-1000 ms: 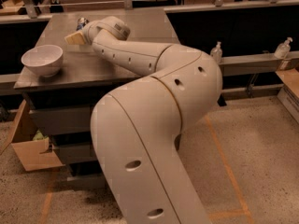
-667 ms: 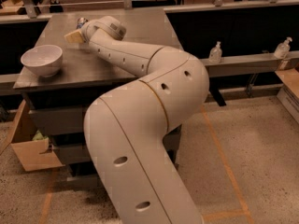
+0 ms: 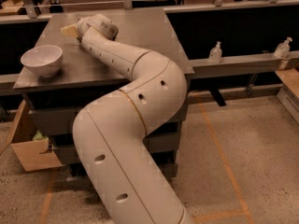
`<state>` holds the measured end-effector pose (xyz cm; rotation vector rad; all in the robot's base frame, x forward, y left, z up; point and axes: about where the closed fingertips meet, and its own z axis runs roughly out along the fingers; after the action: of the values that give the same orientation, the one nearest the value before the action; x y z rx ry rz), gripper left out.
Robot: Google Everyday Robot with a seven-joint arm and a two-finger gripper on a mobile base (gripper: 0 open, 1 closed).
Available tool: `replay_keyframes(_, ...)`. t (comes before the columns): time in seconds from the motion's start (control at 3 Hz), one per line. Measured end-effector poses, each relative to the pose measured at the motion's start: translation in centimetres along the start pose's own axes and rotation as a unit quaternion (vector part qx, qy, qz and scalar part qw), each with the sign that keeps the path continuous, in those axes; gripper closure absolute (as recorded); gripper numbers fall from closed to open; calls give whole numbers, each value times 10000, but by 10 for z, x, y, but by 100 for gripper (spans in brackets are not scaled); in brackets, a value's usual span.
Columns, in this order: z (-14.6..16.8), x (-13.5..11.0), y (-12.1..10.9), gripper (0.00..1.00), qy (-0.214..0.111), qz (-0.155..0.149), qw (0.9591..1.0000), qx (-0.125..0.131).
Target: Move redbull can near white bowl
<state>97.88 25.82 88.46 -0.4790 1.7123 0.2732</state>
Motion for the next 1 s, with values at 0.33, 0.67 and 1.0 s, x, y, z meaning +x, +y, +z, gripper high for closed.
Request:
replay_keyframes(0.33,5,6,11,15,58,138,9999,-74)
replay_keyframes(0.67,7,14,21,38,127,193,9996,-175)
replay_keyframes(1.0,7,19,28,62,205,219,9992,-246)
